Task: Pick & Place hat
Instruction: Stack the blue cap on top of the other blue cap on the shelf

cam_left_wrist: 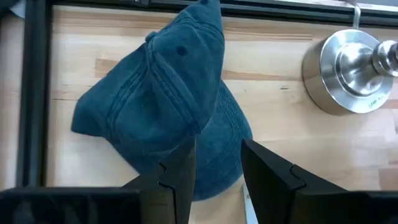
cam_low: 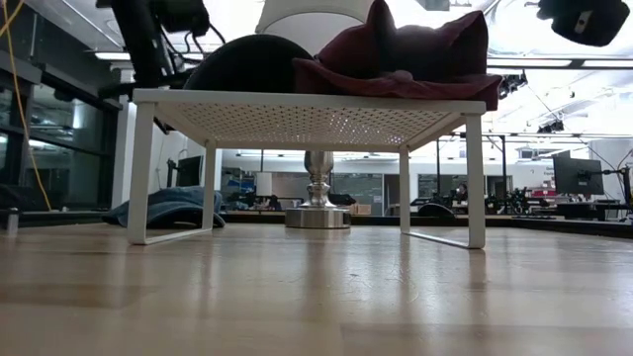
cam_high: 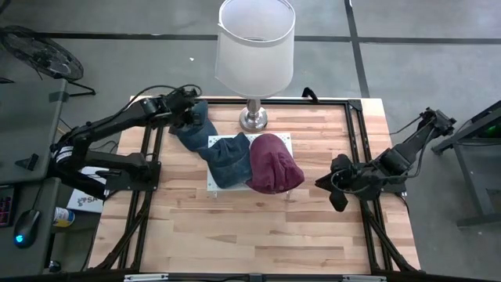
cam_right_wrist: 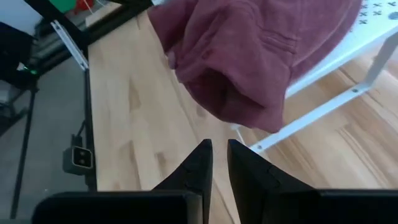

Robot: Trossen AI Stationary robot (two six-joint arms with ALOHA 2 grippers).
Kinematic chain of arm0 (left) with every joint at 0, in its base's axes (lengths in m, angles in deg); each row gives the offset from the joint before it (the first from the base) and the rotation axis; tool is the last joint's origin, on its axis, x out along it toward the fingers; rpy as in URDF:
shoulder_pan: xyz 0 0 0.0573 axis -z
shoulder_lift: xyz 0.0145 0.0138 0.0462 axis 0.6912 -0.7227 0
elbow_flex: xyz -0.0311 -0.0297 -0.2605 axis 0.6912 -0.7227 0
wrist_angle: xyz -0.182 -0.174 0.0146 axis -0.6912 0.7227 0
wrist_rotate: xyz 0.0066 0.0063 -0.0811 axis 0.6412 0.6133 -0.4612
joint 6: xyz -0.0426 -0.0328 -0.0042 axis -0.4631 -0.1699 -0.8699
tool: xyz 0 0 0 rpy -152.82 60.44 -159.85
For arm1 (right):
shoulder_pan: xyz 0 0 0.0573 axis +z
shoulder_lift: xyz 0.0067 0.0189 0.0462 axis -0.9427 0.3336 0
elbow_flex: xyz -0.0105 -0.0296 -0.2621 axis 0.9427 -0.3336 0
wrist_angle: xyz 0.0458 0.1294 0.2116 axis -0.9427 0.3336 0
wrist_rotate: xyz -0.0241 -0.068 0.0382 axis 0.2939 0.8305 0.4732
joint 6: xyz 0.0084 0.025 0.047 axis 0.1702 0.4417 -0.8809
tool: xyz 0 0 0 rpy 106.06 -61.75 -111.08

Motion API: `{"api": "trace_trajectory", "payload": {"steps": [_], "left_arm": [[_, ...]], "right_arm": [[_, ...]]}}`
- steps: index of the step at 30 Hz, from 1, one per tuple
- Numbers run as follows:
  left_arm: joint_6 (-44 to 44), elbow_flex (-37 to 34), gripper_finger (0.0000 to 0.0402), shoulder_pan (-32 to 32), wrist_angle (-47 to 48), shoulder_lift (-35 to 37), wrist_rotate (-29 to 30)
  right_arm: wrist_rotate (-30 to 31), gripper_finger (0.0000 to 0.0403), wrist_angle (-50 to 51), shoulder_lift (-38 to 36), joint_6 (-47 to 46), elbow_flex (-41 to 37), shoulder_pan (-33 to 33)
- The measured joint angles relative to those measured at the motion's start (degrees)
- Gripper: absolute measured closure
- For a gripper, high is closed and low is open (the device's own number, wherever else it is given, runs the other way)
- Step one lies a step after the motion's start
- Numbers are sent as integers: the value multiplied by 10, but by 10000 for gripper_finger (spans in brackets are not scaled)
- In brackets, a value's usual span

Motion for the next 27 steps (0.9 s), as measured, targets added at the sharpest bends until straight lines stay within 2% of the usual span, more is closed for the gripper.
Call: {"api": "trace_trajectory", "payload": {"steps": [2,8,11,15,21,27], "left_arm": [[15,-7,273,-24,-13,-9,-26],[64,-16,273,-85,-33,-55,-47],[107,-17,265,-112,-75,-75,-90],[131,-17,227,-138,-112,-103,-131],[130,-16,155,-176,-111,-147,-146],[128,-16,133,-197,-127,-186,-186]], "right_arm": [[1,359,-8,0,1,-4,0],[7,359,-13,1,0,-4,-10],[7,359,-13,1,-12,-4,-17],[19,359,-13,1,-14,-4,-25],[32,359,-13,1,-18,-4,-40],[32,359,-13,1,-18,-4,-53]]}}
